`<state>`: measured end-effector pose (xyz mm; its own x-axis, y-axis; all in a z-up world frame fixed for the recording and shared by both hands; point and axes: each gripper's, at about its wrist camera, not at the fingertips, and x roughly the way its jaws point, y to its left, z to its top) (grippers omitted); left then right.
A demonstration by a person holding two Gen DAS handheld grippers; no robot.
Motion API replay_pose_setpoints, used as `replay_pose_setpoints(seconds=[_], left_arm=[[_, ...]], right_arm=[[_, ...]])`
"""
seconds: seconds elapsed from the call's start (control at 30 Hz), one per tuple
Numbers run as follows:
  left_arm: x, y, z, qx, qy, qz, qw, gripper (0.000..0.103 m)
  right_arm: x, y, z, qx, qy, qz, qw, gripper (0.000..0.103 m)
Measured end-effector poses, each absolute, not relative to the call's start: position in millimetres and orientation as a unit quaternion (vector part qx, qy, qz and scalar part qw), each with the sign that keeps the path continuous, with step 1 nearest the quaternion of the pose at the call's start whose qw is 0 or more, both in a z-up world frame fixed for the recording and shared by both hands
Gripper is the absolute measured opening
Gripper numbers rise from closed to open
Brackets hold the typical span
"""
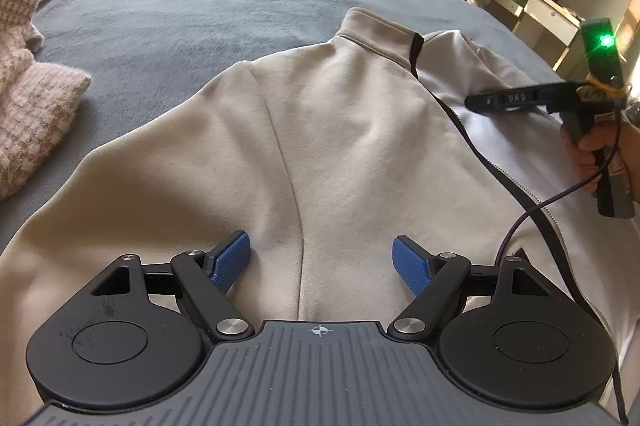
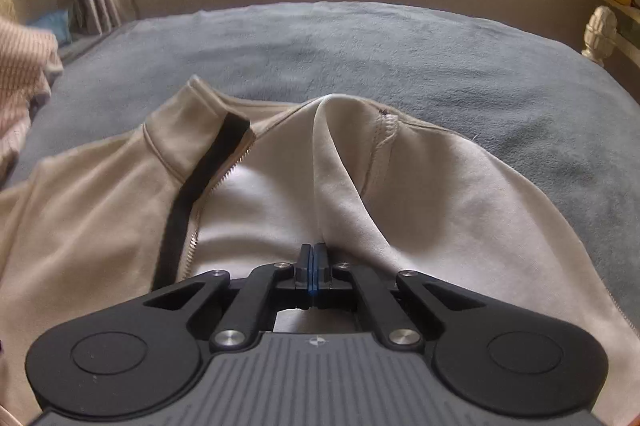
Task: Fold clothes
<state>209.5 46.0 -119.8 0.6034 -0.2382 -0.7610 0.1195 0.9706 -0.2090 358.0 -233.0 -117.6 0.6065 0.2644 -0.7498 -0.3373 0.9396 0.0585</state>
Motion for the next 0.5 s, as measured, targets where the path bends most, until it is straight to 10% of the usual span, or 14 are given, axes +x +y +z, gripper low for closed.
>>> replay_pose_setpoints(seconds=[0.5], left_arm=[[214.9, 43.7, -112.3, -0.035, 0.487, -0.116, 0.865, 0.085]], right_arm=[[266.0, -271.3, -102.7, -0.155, 0.453, 0.223, 0.849, 0.005]])
